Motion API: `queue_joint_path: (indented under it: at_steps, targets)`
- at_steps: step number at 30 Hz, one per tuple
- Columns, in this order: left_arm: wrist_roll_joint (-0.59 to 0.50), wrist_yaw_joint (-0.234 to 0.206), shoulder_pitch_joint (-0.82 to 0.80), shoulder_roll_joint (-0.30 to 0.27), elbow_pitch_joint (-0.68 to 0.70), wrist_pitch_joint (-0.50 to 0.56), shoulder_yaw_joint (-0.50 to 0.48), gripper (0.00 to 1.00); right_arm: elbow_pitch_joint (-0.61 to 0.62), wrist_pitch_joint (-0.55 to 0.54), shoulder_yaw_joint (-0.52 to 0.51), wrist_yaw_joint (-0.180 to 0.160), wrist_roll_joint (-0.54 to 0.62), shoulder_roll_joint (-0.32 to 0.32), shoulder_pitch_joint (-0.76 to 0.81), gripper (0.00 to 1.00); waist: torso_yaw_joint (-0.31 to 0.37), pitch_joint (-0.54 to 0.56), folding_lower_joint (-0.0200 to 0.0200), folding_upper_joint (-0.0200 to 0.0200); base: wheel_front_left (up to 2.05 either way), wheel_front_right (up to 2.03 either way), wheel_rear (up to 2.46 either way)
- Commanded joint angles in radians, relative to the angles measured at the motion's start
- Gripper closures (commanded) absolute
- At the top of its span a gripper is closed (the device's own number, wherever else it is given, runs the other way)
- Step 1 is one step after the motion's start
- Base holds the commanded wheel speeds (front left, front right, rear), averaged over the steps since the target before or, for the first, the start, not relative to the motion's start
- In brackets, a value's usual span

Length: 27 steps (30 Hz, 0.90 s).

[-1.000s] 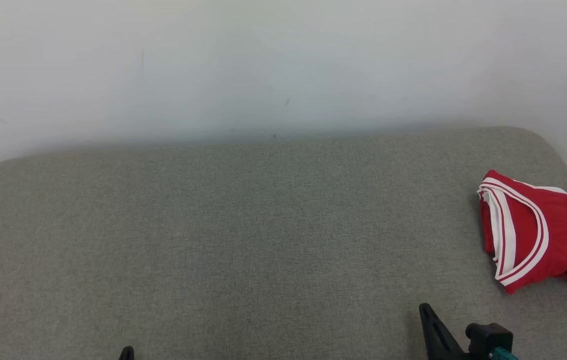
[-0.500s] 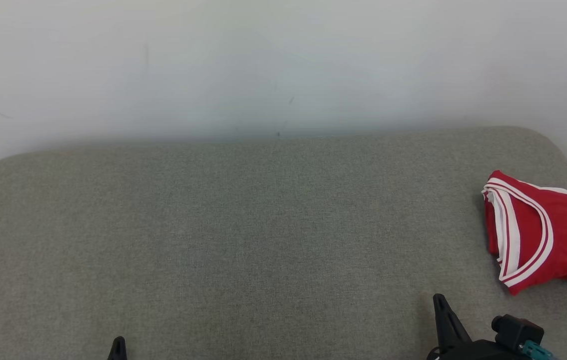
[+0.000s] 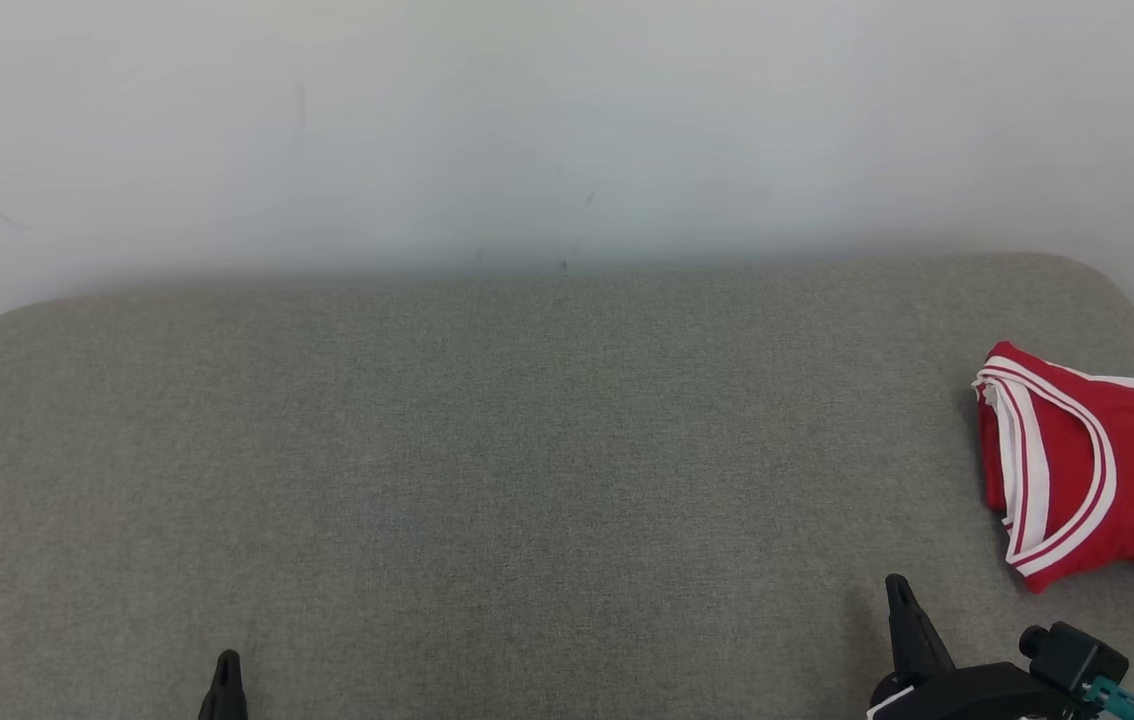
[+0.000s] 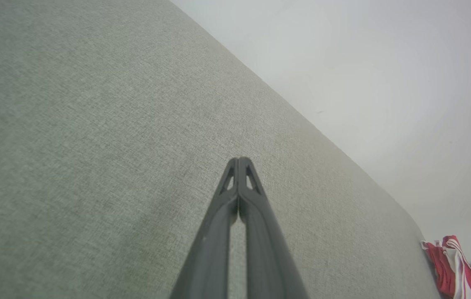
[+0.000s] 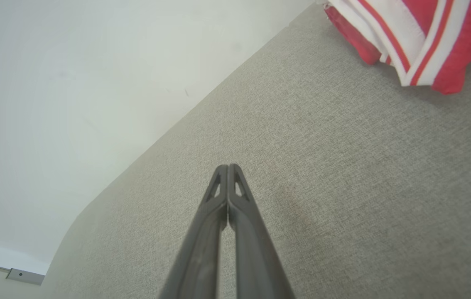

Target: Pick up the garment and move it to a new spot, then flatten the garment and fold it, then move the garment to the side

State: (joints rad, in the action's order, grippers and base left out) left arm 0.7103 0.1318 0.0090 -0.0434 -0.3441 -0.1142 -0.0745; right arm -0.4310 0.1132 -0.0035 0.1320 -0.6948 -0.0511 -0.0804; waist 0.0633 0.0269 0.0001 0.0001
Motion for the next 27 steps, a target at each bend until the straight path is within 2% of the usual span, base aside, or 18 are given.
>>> queue_joint_path:
  at_steps: [1, 27]
  targets:
    - [0.052, -0.001, -0.030, -0.005, 0.020, 0.011, -0.006, 1.00, 0.024, -0.010, -0.008, -0.001, -0.050, 0.000, -0.021, 1.00, -0.002, -0.001, -0.0001, -0.0001, 0.00, 0.00, 0.00]
    - [0.374, -0.001, -0.067, -0.007, 0.052, 0.093, -0.019, 1.00, 0.088, -0.093, -0.047, -0.001, -0.377, 0.001, -0.027, 1.00, -0.020, -0.009, -0.0001, -0.0001, 0.00, 0.00, 0.00]
